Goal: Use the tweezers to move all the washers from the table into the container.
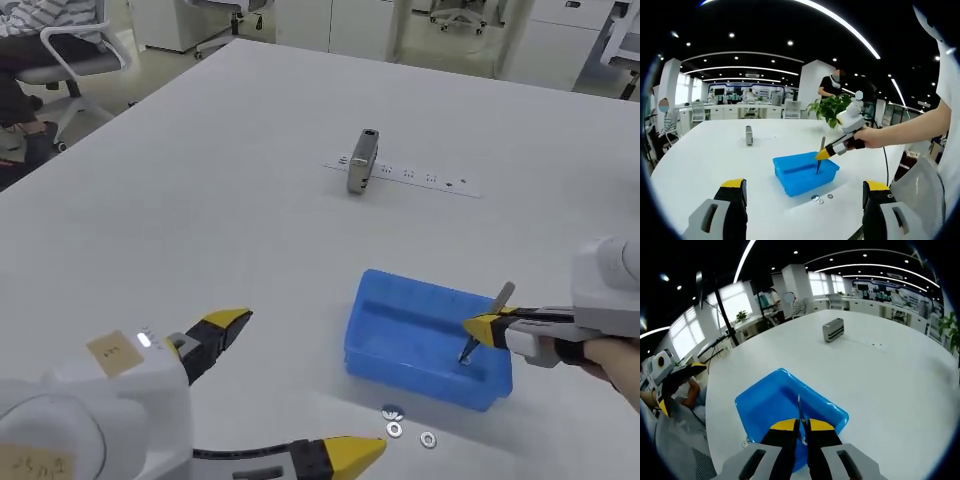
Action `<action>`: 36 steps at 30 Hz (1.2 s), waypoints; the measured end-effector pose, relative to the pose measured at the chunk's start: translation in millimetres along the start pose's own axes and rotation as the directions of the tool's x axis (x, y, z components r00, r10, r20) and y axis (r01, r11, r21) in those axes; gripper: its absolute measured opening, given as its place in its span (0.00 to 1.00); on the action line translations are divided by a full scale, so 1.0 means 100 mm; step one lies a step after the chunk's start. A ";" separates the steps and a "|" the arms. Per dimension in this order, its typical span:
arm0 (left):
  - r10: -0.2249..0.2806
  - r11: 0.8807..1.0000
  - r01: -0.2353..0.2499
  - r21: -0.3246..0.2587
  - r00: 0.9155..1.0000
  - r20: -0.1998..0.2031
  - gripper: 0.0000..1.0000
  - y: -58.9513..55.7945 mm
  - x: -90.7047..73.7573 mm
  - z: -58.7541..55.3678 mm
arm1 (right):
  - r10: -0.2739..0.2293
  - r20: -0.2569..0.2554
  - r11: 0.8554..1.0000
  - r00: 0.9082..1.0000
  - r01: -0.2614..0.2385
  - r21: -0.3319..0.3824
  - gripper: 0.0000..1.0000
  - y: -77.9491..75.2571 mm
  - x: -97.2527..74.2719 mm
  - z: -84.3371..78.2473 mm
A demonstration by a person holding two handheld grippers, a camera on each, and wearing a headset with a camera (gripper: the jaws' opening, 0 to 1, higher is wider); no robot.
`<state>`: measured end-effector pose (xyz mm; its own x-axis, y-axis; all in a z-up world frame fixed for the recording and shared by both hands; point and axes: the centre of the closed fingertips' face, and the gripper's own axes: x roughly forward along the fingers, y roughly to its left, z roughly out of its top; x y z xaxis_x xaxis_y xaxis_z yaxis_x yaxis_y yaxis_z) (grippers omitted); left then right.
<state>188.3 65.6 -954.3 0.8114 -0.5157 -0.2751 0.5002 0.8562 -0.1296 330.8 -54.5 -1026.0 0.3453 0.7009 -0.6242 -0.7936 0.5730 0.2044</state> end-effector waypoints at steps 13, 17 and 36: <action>-0.002 1.000 0.002 -0.005 1.000 -0.002 0.99 0.00 0.00 -0.01 | 0.004 0.050 1.000 0.999 -0.004 -0.002 0.04 0.08 -0.12 0.12; -0.005 1.000 0.005 -0.005 1.000 -0.004 0.99 -0.01 0.00 -0.01 | 0.006 0.063 1.000 0.998 -0.006 -0.002 0.04 0.11 -0.16 0.15; -0.014 1.000 0.014 0.001 1.000 -0.011 0.99 -0.03 0.01 -0.02 | 0.012 0.143 1.000 0.990 -0.013 0.006 0.04 0.29 -0.43 0.26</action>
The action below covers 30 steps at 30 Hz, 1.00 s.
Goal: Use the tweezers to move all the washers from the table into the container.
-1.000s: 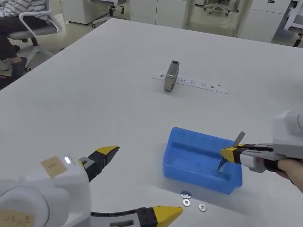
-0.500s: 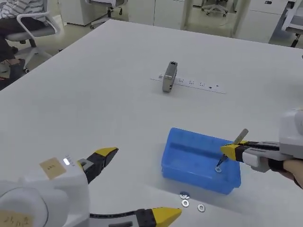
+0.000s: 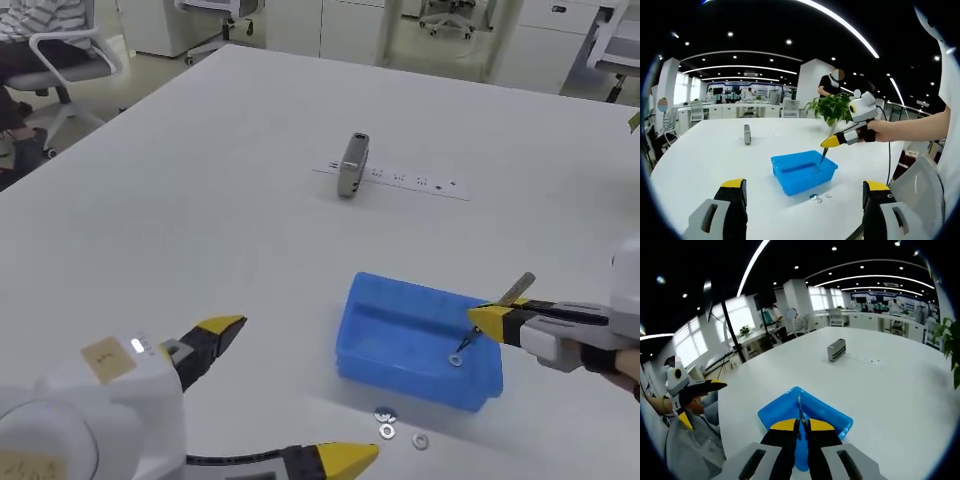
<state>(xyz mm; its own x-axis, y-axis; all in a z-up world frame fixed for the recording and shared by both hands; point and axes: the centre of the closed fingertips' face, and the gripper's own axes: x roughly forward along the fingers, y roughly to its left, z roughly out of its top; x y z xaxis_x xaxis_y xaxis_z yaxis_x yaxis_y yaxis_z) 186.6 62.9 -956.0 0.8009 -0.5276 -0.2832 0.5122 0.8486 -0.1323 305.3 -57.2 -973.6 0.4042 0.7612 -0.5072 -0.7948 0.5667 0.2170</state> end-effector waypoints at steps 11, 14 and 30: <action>-0.004 1.000 0.004 0.005 1.000 -0.003 0.99 -0.01 0.01 -0.01 | -0.002 0.021 1.000 1.000 0.002 0.006 0.04 0.09 -0.12 -0.03; -0.003 1.000 0.003 0.009 1.000 -0.003 0.99 -0.01 0.01 -0.01 | 0.000 0.027 1.000 1.000 -0.001 0.012 0.04 0.11 -0.15 -0.04; -0.006 1.000 0.006 0.014 1.000 -0.012 0.99 -0.01 0.01 -0.02 | 0.048 0.058 0.994 0.997 -0.054 0.099 0.04 0.36 -0.19 -0.18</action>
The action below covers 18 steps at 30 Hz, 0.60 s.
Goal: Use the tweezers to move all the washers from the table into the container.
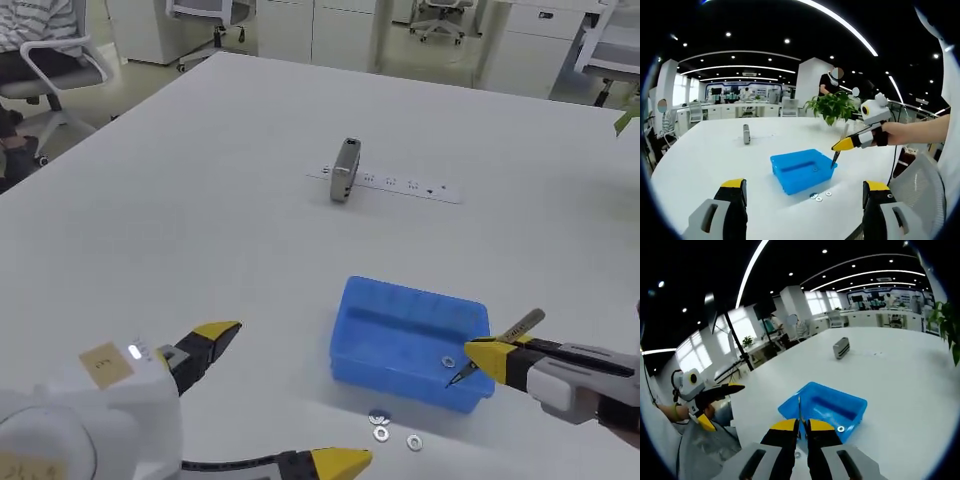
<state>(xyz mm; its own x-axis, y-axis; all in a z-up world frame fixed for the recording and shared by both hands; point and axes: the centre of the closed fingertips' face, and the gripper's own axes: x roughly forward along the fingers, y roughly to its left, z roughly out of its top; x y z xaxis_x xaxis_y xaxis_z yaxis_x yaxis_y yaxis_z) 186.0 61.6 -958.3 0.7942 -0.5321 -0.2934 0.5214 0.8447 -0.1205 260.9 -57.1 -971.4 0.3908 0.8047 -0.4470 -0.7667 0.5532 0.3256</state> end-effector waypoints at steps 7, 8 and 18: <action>0.000 1.000 0.000 0.001 1.000 -0.003 0.99 0.00 0.00 -0.01 | 0.017 -0.026 1.000 1.000 -0.016 0.024 0.04 0.06 0.07 -0.18; 0.000 1.000 0.000 0.000 1.000 -0.001 0.99 0.00 0.00 -0.01 | 0.018 -0.030 1.000 0.999 -0.018 0.025 0.04 0.06 0.08 -0.20; 0.000 1.000 0.000 0.001 1.000 -0.004 0.98 0.00 0.00 -0.01 | 0.035 -0.072 0.998 0.997 -0.032 0.047 0.04 0.09 0.20 -0.39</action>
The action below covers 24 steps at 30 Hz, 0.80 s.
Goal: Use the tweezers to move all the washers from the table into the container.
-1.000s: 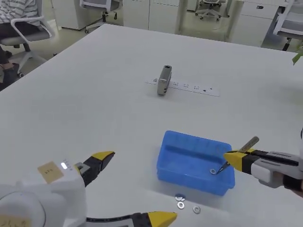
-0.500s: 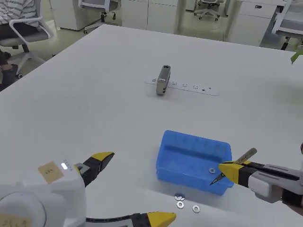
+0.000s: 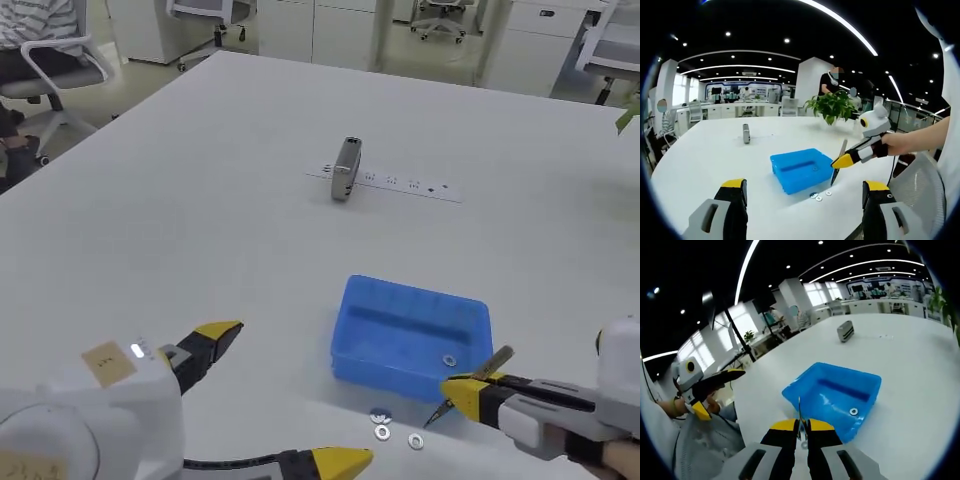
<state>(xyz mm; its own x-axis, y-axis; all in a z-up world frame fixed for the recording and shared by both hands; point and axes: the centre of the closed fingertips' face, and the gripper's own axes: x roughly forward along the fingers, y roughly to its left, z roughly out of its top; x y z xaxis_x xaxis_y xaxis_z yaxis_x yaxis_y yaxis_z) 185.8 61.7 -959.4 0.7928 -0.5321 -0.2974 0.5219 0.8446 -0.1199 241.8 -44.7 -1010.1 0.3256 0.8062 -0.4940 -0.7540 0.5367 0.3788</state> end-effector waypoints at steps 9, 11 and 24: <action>0.000 1.000 0.000 0.000 1.000 -0.003 0.98 0.00 0.00 0.00 | 0.009 -0.034 1.000 0.999 -0.009 0.007 0.04 -0.02 0.10 -0.13; -0.001 1.000 0.001 -0.001 1.000 -0.002 0.98 0.00 0.00 0.00 | 0.009 -0.041 1.000 0.999 -0.009 0.002 0.04 -0.02 0.12 -0.14; -0.003 1.000 0.003 0.003 1.000 -0.009 0.98 -0.01 0.00 -0.01 | 0.013 -0.081 0.999 0.997 -0.017 -0.049 0.04 0.02 0.17 -0.20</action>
<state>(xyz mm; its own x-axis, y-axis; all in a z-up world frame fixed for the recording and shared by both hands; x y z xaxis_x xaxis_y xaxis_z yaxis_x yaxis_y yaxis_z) 185.0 61.0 -960.6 0.7881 -0.5342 -0.3058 0.5255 0.8426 -0.1177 234.3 -34.9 -1033.9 0.2684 0.7901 -0.5510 -0.7863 0.5102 0.3484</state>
